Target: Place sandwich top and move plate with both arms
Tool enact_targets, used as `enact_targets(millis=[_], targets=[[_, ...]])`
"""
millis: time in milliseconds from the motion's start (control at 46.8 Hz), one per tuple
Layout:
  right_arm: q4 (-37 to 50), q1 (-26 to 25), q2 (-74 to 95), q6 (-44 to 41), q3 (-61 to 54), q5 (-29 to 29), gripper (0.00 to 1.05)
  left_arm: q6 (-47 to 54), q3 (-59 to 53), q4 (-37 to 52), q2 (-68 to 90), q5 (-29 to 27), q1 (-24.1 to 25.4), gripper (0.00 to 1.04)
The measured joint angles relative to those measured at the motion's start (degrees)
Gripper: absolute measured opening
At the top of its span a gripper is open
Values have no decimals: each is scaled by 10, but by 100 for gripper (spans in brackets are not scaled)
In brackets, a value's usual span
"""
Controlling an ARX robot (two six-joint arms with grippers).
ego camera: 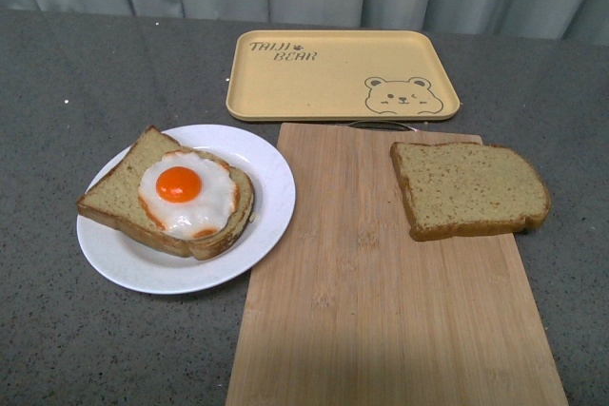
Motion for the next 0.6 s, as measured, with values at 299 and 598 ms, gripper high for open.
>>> enact_targets(millis=[299,598], targets=[[0,0,0,0,0,0,95,0,0,0,0,0,0,98],[0,0,0,0,0,0,95,0,0,0,0,0,0,98]])
